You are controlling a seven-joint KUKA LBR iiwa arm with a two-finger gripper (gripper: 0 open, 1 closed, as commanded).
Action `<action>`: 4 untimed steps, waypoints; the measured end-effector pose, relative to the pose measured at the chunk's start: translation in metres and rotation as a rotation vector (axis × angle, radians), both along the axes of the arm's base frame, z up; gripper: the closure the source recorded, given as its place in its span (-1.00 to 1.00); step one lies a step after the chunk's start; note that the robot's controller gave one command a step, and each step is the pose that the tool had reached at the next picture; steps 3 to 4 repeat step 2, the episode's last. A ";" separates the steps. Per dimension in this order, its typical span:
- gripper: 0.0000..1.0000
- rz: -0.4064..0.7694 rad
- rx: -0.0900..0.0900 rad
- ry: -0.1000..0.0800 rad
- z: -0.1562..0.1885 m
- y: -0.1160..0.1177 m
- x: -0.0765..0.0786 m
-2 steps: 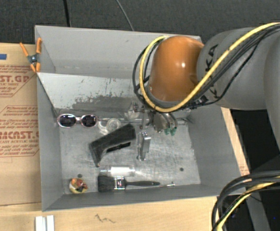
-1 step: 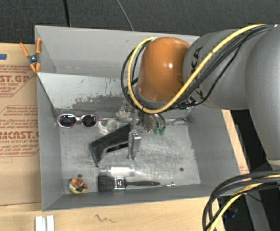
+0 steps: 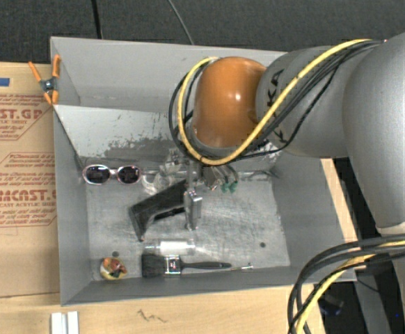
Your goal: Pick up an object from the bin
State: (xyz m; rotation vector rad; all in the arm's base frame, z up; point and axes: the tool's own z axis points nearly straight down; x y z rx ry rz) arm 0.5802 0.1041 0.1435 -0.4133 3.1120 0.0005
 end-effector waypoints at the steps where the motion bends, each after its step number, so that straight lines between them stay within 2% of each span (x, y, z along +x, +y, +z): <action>1: -1.00 -0.003 0.005 -0.016 -0.068 0.011 0.017; 2: 1.00 -0.002 0.009 -0.026 -0.055 0.011 0.017; 4: 1.00 -0.002 0.009 -0.026 -0.055 0.011 0.017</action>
Offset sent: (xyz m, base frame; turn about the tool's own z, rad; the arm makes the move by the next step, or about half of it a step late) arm 0.0064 0.0079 -0.0735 0.0027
